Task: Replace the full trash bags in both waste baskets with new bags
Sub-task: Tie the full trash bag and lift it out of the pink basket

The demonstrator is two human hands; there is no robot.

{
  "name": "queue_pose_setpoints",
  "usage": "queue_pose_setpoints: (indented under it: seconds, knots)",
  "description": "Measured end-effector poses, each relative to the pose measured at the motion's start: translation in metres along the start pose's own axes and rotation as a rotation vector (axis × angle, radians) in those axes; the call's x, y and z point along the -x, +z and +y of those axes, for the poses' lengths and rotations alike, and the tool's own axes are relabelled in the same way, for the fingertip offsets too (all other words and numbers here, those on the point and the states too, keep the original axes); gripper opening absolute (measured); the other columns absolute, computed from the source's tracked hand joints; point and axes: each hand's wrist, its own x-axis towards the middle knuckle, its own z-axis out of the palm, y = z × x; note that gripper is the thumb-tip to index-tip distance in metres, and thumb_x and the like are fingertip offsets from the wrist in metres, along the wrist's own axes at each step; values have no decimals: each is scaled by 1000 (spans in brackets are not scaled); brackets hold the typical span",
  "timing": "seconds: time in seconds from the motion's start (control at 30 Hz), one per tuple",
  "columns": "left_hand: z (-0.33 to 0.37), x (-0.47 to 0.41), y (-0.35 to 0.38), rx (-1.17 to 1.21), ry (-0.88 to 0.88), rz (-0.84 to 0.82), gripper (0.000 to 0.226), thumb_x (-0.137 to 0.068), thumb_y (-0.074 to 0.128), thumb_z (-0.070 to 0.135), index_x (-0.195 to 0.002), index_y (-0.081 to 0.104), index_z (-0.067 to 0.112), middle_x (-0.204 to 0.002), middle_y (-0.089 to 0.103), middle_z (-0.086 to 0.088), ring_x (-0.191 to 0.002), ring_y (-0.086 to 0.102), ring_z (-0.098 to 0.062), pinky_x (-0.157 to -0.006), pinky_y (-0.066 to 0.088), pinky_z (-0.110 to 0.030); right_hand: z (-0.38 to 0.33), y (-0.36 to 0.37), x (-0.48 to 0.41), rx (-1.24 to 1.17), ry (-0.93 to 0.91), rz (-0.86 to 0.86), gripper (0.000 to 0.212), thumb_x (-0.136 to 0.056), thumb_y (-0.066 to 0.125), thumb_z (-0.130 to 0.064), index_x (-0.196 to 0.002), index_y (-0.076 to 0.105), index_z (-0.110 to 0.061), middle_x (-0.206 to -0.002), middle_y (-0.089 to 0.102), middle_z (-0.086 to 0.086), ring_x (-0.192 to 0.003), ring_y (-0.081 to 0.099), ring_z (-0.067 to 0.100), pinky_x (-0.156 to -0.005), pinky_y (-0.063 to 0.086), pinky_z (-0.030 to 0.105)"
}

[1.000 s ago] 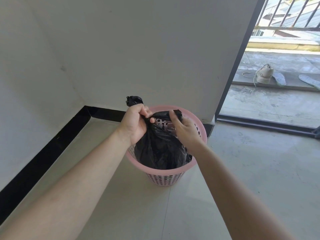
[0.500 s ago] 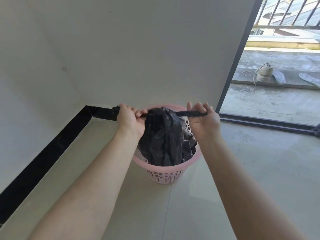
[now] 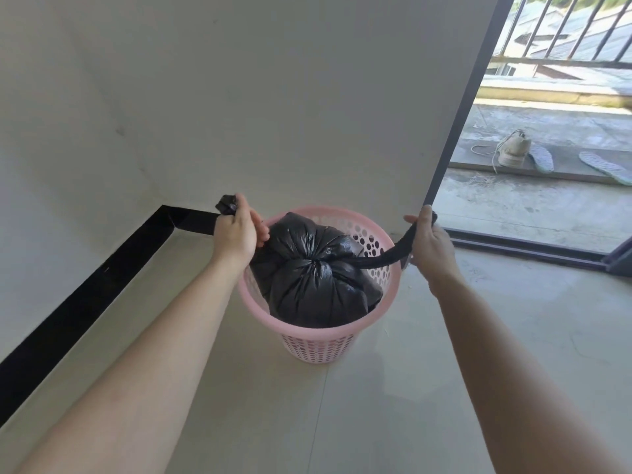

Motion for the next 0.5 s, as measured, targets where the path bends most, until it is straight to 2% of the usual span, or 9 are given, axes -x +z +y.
queue_pose_setpoints:
  seconds: [0.07, 0.13, 0.23, 0.3, 0.33, 0.4, 0.43, 0.5]
  knots:
    - [11, 4, 13, -120, 85, -82, 62, -104, 24, 50, -67, 58, 12, -65, 65, -2, -71, 64, -22, -76, 49, -35, -12, 4, 2, 71, -9, -32, 71, -75, 12, -89, -97, 66, -49, -111, 74, 2, -113, 65, 27, -100, 49, 53]
    - [24, 12, 22, -268, 165, -149, 64, -102, 21, 54, -71, 60, 15, -71, 68, -2, -81, 66, -25, -84, 49, -37, -30, 11, 11, 67, -91, -20, 78, -79, 13, -82, -116, 67, -38, -99, 76, 1, -106, 67, 28, -98, 51, 53]
    - [40, 19, 28, -552, 294, -103, 71, -101, 16, 57, -74, 62, 10, -79, 71, -8, -81, 65, -30, -82, 50, -40, -53, 15, 23, -6, -235, 7, 63, -94, 22, -70, -115, 68, -31, -84, 76, -1, -95, 71, 25, -94, 53, 51]
    - [51, 22, 27, -640, 335, -57, 76, -100, 14, 58, -73, 63, 6, -80, 71, -10, -80, 65, -33, -81, 51, -40, -66, 19, 27, -228, -221, -42, 53, -101, 30, -61, -114, 68, -26, -85, 76, 5, -89, 74, 26, -88, 59, 47]
    - [55, 23, 28, -556, 297, -73, 77, -100, 16, 58, -72, 63, 4, -78, 71, -10, -79, 66, -34, -79, 54, -42, -71, 22, 29, -399, -158, -115, 52, -103, 33, -56, -119, 66, -19, -91, 76, 12, -89, 75, 29, -87, 60, 45]
    - [63, 29, 31, -122, 85, -162, 69, -101, 24, 57, -72, 57, 4, -69, 69, -11, -74, 69, -32, -70, 60, -44, -77, 31, 36, -659, -35, -258, 53, -105, 34, -49, -126, 60, -9, -103, 72, 23, -94, 74, 35, -87, 60, 45]
    - [66, 33, 32, 82, -25, -213, 61, -102, 30, 55, -74, 53, 6, -65, 67, -11, -72, 70, -31, -67, 61, -43, -75, 37, 38, -697, 18, -292, 53, -105, 34, -47, -126, 59, -6, -105, 70, 24, -96, 73, 36, -88, 59, 45]
    - [68, 37, 31, 319, -122, -311, 45, -101, 43, 47, -83, 49, 7, -68, 63, -12, -71, 69, -29, -68, 62, -41, -69, 45, 43, -744, 104, -325, 52, -105, 36, -45, -123, 59, -2, -107, 69, 25, -99, 72, 37, -87, 60, 44]
